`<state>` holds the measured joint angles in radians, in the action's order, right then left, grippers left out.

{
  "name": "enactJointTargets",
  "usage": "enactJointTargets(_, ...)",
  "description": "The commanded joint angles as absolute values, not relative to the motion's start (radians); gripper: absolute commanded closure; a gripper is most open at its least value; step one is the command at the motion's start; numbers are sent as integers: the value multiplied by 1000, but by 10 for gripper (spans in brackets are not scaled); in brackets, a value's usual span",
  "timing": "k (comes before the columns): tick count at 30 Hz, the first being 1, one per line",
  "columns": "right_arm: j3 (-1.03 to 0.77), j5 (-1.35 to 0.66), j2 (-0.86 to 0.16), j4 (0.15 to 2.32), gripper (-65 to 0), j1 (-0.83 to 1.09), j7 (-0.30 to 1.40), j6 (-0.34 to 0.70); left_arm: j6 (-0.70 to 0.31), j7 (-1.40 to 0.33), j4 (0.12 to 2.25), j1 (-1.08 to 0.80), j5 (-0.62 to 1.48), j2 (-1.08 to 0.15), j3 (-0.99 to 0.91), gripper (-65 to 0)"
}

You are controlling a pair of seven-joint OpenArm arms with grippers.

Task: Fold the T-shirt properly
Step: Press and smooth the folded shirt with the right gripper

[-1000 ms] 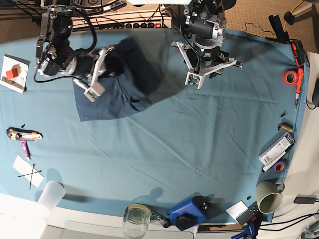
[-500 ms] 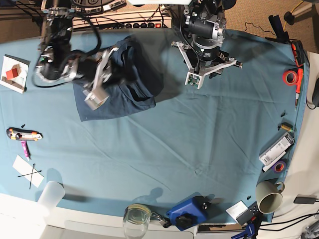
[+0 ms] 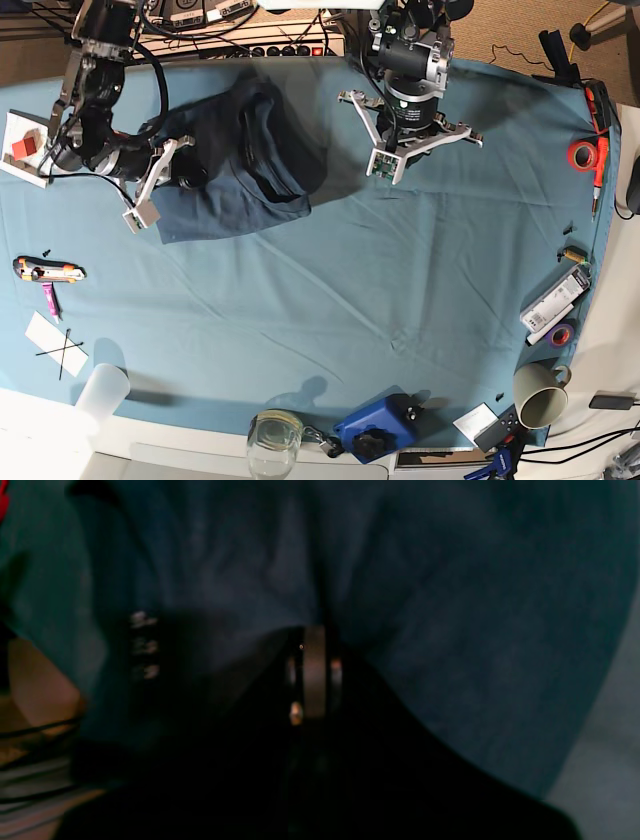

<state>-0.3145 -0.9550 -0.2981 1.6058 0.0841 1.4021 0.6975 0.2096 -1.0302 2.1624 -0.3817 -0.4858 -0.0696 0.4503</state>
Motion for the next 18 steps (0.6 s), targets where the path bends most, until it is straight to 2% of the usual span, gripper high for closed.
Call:
enactJointTargets(1,-321,-945,-310,1582,0,73,1396,698,213,-1012,2180,-380,-494,-64,453,0)
enactJointTargets(8,-321,-863,-310,1425,0,72,1396,698,213,-1012,2180,-380,-494,-64,453,0)
enactJointTargets(13,-321,-877,-311,1439,0,70,1396,698,212,-1012,2180,-380,-495,-64,453,0)
enactJointTargets(18,-321,-983,-311,1563,0,70,1396,698,210,-1011,2180,-380,-563,-65,453,0)
